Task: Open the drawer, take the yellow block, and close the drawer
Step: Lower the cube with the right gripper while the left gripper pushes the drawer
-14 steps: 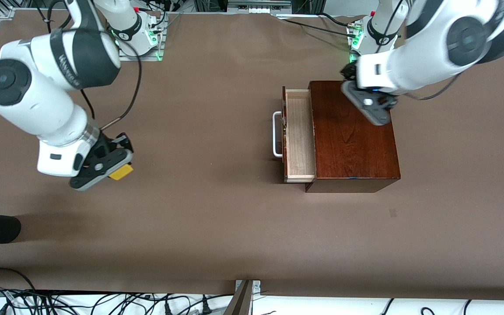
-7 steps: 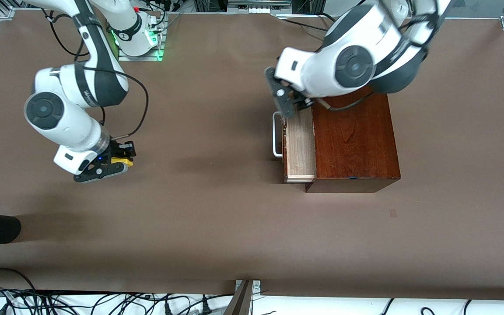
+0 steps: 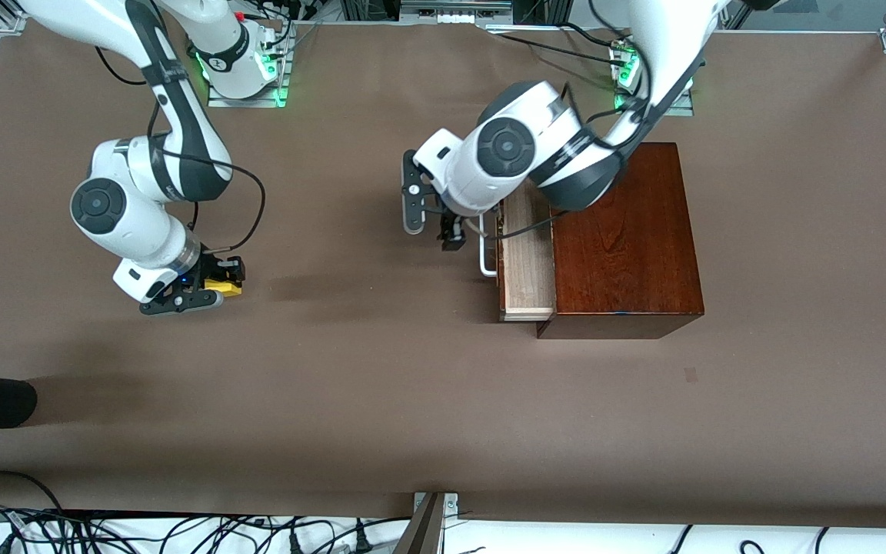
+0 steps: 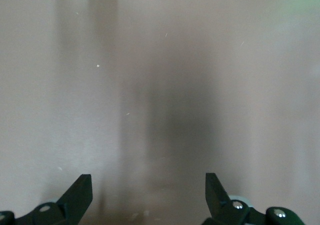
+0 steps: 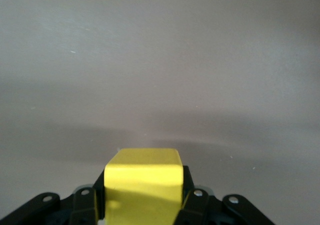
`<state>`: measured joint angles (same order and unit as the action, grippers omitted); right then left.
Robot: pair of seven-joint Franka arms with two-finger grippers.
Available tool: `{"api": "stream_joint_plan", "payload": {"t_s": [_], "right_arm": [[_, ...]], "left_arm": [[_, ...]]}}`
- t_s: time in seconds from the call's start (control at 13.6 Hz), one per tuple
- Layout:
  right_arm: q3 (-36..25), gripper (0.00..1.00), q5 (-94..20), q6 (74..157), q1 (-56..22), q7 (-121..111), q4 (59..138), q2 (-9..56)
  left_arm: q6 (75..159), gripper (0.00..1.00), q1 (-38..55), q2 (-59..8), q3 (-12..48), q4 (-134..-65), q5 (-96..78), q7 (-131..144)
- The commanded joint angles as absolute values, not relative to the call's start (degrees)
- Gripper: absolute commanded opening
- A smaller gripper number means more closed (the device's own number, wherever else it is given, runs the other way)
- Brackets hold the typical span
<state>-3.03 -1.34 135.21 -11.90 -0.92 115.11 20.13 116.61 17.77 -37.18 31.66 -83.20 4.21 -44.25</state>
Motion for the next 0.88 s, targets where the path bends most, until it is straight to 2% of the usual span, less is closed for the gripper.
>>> {"api": "stream_joint_plan", "payload": {"t_s": [0.0, 0.22, 0.59, 0.66, 0.73, 0.81], "right_arm": [[-2.5, 0.00, -2.3, 140.6, -10.5, -1.0, 116.9, 22.5], [-2.5, 0.00, -2.3, 143.4, -9.9, 0.3, 117.4, 25.4], [-2.5, 0.00, -2.3, 143.4, -9.9, 2.6, 117.9, 26.6], [-2.5, 0.66, -2.2, 143.4, -9.9, 1.3, 117.8, 26.5], [-2.5, 1.00, -2.3, 143.3, -9.9, 1.0, 117.7, 26.1], [-2.5, 1.00, -2.3, 143.0, -9.8, 0.9, 117.6, 25.1]], "left_arm": [[116.7, 1.00, 18.7, -39.0, 31.7, -83.5, 11.8, -47.2], [114.8, 1.00, 17.8, -38.9, 29.8, -87.3, 13.0, -46.7], [104.0, 1.00, 17.8, -38.2, 28.0, -86.7, 19.5, -46.5], [102.8, 1.00, 17.8, -38.1, 27.5, -86.7, 20.2, -46.4], [102.4, 1.00, 17.7, -38.1, 27.2, -86.7, 20.4, -46.4], [102.3, 1.00, 17.8, -38.1, 26.3, -86.7, 20.5, -46.4]]}}
